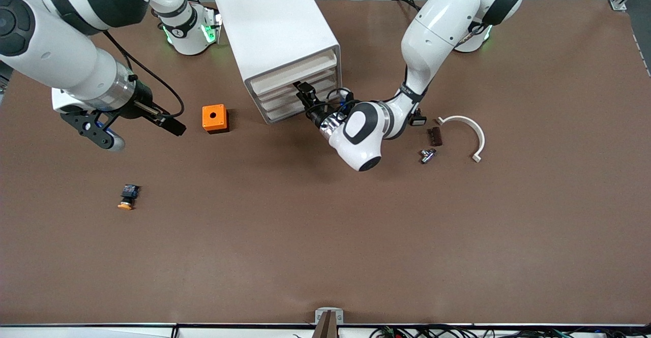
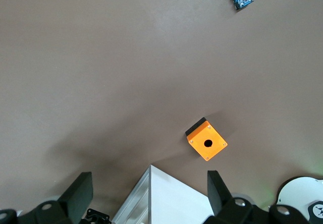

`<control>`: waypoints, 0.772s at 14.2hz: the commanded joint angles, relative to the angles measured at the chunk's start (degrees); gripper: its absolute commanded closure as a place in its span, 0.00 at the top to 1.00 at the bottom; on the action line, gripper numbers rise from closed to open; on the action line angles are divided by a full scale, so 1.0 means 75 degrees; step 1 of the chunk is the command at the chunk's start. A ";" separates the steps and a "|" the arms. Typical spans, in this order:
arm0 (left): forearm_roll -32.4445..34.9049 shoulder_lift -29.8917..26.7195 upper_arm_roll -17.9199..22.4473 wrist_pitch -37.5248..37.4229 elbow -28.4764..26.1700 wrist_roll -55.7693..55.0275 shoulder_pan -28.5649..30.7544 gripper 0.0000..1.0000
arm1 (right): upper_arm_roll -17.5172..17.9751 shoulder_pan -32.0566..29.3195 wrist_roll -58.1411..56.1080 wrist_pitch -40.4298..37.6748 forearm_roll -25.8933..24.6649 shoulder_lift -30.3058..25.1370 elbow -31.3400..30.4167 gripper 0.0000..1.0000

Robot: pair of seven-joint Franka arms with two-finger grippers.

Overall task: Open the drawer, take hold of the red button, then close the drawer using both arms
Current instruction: 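Grasp the drawer handle with the left gripper while the right gripper approaches, then pull the drawer open with the left gripper while the right gripper reaches in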

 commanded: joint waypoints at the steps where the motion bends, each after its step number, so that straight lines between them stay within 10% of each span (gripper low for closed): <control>1: -0.0152 0.0088 0.0006 -0.0163 0.0223 -0.0174 -0.0082 0.32 | -0.0047 0.0337 0.0541 0.0211 0.0067 0.0081 0.0008 1.00; 4: -0.0140 0.0088 -0.0029 -0.0175 0.0223 -0.0174 -0.0071 0.00 | -0.0047 0.0957 0.1502 0.0727 0.0079 0.0233 0.0019 1.00; 11: -0.0070 0.0077 0.0240 -0.0585 0.0620 -0.0034 0.0642 0.00 | -0.0059 0.2096 0.3191 0.0998 -0.0015 0.0655 0.0078 1.00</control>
